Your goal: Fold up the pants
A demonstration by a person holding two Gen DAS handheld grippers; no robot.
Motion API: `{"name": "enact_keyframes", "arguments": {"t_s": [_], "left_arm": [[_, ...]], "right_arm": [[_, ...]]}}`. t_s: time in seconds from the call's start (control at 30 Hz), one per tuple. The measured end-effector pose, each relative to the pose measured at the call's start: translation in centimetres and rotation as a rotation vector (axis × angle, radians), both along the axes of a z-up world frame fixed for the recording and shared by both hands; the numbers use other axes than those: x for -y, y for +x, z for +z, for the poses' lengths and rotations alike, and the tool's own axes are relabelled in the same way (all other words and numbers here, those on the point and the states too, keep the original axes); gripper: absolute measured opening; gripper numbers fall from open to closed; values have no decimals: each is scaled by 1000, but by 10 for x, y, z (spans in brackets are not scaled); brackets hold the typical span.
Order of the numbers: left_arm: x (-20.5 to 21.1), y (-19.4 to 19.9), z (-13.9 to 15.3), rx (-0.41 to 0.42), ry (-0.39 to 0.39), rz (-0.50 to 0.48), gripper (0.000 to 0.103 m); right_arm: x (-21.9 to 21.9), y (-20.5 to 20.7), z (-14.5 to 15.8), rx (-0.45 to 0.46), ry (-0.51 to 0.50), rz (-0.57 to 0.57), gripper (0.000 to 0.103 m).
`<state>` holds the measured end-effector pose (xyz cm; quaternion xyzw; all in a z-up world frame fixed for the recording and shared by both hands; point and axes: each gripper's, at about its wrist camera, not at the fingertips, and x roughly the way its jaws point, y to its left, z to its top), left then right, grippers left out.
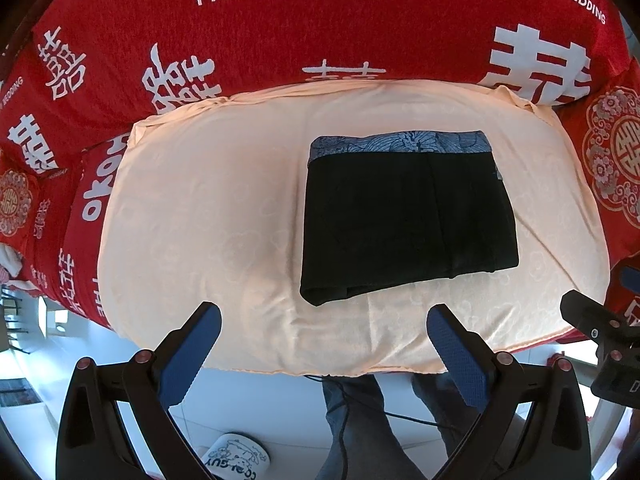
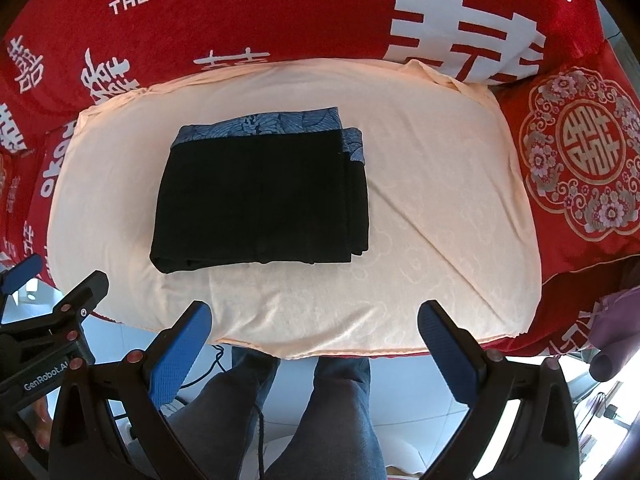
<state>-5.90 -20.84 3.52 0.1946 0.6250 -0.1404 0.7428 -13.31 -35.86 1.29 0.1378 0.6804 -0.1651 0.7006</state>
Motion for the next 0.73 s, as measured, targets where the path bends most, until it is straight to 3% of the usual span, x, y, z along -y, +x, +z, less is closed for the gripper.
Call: {"name": "enact_keyframes", "arguments": {"t_s": [0.73], "left_arm": [[3,0,-1,-14,-38,30,103]], "right_arm": [[-1,2,-1,-2,1,4,103]]}}
